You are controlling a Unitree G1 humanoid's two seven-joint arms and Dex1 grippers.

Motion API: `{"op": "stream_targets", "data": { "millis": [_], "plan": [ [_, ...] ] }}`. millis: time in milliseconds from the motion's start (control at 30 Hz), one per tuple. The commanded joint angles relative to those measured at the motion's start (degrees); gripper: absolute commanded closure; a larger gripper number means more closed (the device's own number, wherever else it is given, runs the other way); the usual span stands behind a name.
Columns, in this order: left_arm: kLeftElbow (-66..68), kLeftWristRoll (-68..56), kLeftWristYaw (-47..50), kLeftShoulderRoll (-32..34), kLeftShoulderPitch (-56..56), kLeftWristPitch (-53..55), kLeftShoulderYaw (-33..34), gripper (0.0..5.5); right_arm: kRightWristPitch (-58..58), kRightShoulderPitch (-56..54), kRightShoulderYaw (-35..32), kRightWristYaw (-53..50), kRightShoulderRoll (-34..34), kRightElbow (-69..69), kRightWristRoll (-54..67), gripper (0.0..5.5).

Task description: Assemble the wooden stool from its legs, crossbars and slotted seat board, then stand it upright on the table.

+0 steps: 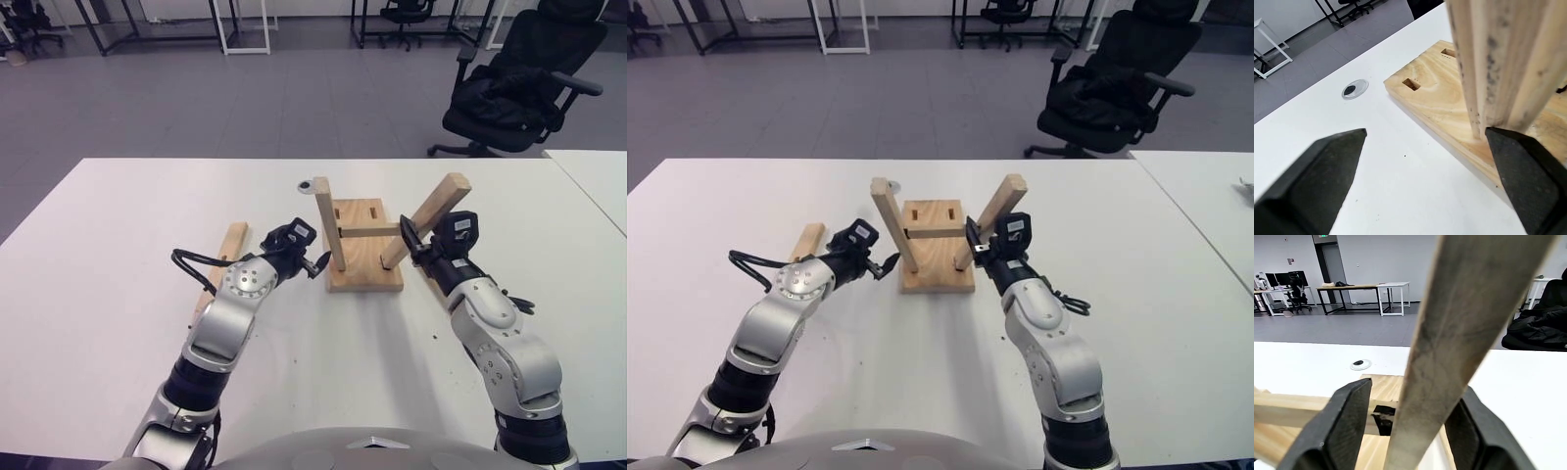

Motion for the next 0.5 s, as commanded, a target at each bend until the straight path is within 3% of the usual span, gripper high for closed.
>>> {"op": "stream_targets", "data": {
  "millis": [33,233,500],
  "plan": [
    [-2.1,-1.82,-0.36,-3.8,-4.98,-1.91,-2.23,1.01,2.65,-2.13,4.04,7.45,0.32,-0.12,4.65,3.09],
    [-3.13,-2.78,-0.39,-5.98,-8.01,-2.2,-3.55,1.01,6.26,-3.66,6.92,10.48,0.7,0.78,5.69,3.09],
    [-7.19,-1.15,-1.91,2.87,-6.97,-0.78,0.92,1.01,7.42,-0.21,-3.08,9.96,-0.39,5.15,7.75,3.09]
  ]
}}
